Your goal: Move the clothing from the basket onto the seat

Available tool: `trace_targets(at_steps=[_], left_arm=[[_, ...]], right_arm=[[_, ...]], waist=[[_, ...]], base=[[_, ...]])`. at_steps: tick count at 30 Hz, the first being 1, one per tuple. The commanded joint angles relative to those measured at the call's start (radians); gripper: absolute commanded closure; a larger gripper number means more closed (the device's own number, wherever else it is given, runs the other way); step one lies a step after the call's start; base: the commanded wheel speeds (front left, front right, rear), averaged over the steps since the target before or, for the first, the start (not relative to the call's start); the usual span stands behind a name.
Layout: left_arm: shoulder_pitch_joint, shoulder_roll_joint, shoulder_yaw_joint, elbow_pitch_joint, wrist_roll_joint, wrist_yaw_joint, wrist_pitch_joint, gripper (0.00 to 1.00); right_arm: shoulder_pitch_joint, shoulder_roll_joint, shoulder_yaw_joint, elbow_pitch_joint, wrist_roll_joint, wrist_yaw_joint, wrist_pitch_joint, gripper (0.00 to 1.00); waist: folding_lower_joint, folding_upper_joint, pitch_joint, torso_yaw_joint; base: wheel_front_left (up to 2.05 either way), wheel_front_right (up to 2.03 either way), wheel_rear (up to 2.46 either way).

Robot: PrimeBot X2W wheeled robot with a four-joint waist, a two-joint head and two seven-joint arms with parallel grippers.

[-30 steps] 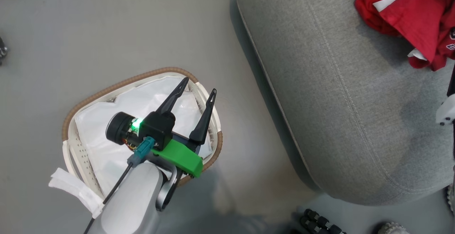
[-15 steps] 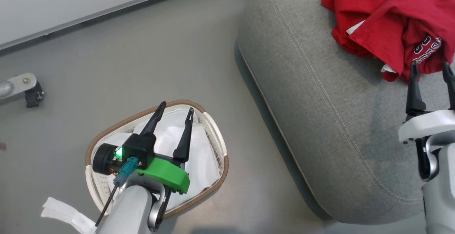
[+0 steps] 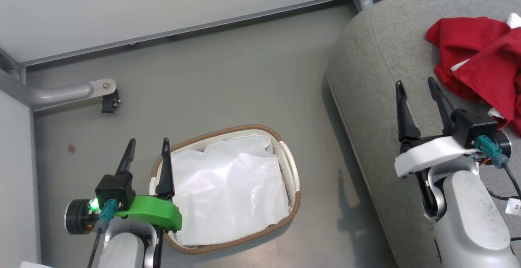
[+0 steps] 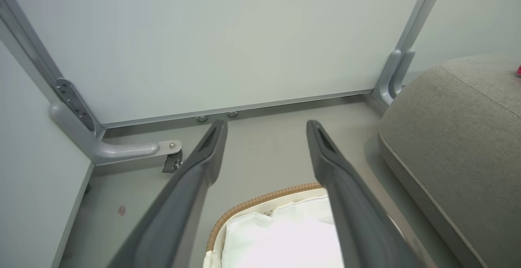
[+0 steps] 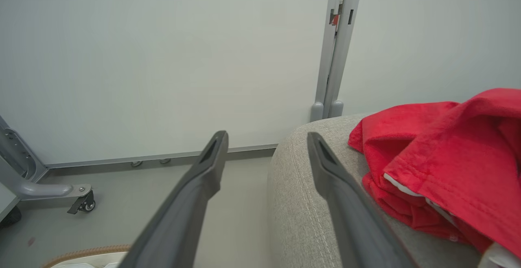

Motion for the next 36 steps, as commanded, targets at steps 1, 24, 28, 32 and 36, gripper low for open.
trace_targets(at_steps=[1, 24, 28, 32, 36], left_arm=[[0.022, 0.000, 0.014, 0.003, 0.011, 0.005, 0.001, 0.00], [0.218, -0.004, 0.103, 0.042, -0.014, -0.007, 0.001, 0.00], [0.238, -0.004, 0.090, 0.036, -0.032, -0.017, 0.001, 0.00], [0.226, -0.010, 0.092, 0.066, -0.029, -0.014, 0.001, 1.00], [0.212, -0.010, 0.108, 0.067, -0.103, -0.018, 0.029, 1.00]], right_arm=[[0.025, -0.004, 0.013, 0.004, 0.003, -0.001, -0.002, 0.00], [0.260, -0.002, 0.039, 0.042, 0.054, -0.001, -0.002, 0.00], [0.284, -0.002, 0.037, 0.039, 0.056, -0.001, -0.002, 0.00], [0.288, 0.009, 0.039, 0.067, 0.052, 0.000, 0.001, 1.00], [0.282, 0.009, 0.026, 0.070, 0.128, 0.000, 0.028, 1.00]], waist=[[0.0000, 0.0000, -0.051, 0.068], [0.0000, 0.0000, -0.233, 0.138], [0.0000, 0.0000, -0.244, 0.138], [0.0000, 0.0000, -0.241, 0.137], [0.0000, 0.0000, -0.242, 0.137]], base=[[0.00, 0.00, 0.00], [0.00, 0.00, 0.00], [0.00, 0.00, 0.00], [0.00, 0.00, 0.00], [0.00, 0.00, 0.00]])
